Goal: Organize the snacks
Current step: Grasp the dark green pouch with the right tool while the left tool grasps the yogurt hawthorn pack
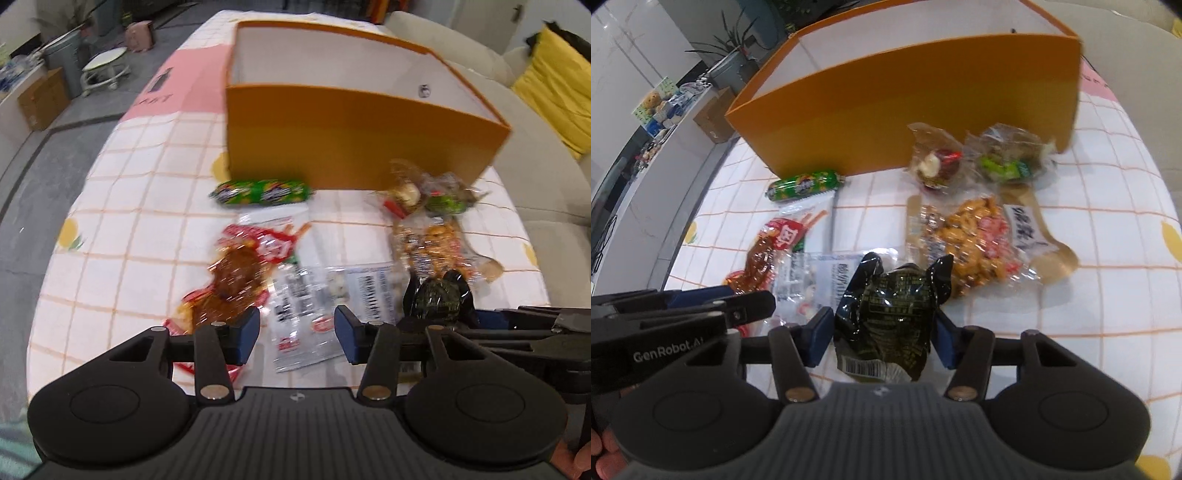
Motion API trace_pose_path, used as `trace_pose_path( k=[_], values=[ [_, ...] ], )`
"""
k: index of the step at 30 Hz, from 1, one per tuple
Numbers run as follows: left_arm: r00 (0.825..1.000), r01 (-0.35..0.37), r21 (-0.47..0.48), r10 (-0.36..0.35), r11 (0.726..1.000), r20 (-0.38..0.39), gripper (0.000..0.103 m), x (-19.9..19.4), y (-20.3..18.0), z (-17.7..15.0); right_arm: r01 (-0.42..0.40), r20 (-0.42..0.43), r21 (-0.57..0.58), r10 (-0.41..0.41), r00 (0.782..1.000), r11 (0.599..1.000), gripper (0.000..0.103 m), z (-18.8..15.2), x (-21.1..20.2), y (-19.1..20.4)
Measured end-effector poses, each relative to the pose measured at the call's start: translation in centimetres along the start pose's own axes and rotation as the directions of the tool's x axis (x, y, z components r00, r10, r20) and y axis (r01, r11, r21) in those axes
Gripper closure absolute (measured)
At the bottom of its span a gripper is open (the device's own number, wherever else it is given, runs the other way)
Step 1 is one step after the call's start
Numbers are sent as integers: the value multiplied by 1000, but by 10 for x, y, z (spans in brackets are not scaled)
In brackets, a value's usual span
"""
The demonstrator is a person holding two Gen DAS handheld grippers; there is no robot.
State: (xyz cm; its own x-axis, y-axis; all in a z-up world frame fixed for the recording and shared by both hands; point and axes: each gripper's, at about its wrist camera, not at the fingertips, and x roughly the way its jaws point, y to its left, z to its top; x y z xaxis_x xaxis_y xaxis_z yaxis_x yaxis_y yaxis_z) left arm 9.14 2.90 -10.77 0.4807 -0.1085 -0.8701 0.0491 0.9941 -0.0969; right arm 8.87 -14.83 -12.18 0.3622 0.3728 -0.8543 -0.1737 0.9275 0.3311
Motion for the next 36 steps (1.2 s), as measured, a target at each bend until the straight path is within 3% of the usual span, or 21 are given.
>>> trace_pose_path(
  k=[5, 10, 14, 17, 21, 23, 25, 28, 33, 36],
  values=[
    [1000, 29, 225, -26, 974, -16, 40, 6, -28, 6, 53, -43, -4, -53, 998, 999, 49, -9, -10, -19],
    [999, 52, 441, -39, 896, -38, 26, 12, -54, 6, 58, -56, 17, -57, 997, 998, 49, -12, -17, -33],
    [996, 71, 630, -22, 773, -85, 24, 21, -70, 4, 77, -54, -7, -77, 996, 997, 49, -11, -19, -34],
    [996, 45, 731, 26, 681, -85, 24, 28, -76, 3, 62, -64, 1, -62, 996, 998, 49, -12, -18, -37],
    [994, 56, 814, 41, 579, -98, 20, 37, -82, 2, 65, -78, 0, -64, 995, 998, 49, -14, -14, -38],
    [994, 76, 833, 26, 548, -108, 19, 41, -83, 2, 60, -79, 4, -60, 995, 998, 49, -14, -13, -39],
    [992, 101, 839, 14, 535, -128, 19, 44, -83, 5, 60, -77, 1, -59, 995, 998, 49, -14, -13, -39],
    [987, 136, 831, -6, 540, -158, 19, 48, -83, 10, 59, -76, -1, -59, 995, 998, 49, -13, -12, -39],
    [963, 244, 775, -53, 583, -264, 19, 56, -80, 16, 58, -75, -5, -58, 995, 998, 49, -13, -13, -39],
    [954, 272, 770, -55, 578, -295, 20, 57, -81, 12, 58, -74, -4, -59, 996, 998, 49, -13, -13, -39]
  ],
)
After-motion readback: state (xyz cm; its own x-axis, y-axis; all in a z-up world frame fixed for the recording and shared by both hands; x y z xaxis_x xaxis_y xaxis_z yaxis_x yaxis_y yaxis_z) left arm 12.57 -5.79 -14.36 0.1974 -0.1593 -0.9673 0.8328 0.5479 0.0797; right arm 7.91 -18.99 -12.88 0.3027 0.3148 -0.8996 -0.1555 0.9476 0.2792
